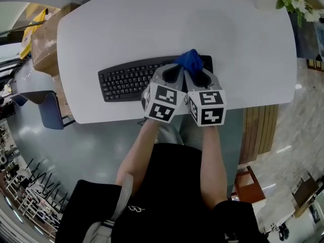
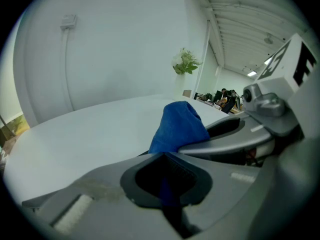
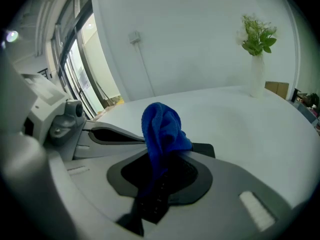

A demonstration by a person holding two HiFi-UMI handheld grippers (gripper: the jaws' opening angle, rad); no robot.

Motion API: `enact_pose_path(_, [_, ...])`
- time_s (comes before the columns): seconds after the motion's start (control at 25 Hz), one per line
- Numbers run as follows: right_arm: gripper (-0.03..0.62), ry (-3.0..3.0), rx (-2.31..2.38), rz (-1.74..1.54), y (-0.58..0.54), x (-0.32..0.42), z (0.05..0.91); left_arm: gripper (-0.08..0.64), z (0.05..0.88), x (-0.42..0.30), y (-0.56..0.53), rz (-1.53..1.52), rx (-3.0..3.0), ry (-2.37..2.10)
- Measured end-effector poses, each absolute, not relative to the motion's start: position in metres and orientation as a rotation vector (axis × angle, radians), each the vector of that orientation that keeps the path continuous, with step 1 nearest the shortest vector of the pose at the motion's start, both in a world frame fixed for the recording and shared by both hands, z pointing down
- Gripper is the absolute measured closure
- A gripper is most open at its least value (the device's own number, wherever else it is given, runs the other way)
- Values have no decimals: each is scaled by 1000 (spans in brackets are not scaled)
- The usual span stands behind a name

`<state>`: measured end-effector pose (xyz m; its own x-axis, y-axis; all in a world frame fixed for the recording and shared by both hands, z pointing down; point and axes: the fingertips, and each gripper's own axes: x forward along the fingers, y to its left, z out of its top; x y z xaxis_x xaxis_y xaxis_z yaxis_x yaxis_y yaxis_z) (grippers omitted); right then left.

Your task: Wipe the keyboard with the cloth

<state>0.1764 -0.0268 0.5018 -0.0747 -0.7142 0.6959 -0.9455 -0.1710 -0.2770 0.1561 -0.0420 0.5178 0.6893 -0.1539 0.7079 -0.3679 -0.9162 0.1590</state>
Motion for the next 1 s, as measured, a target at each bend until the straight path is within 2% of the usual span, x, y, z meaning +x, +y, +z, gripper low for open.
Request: enact_pose_path(1.0, [497,-1750,2024,1163,22,245,506,563,517,227,5,1084,2641,-296])
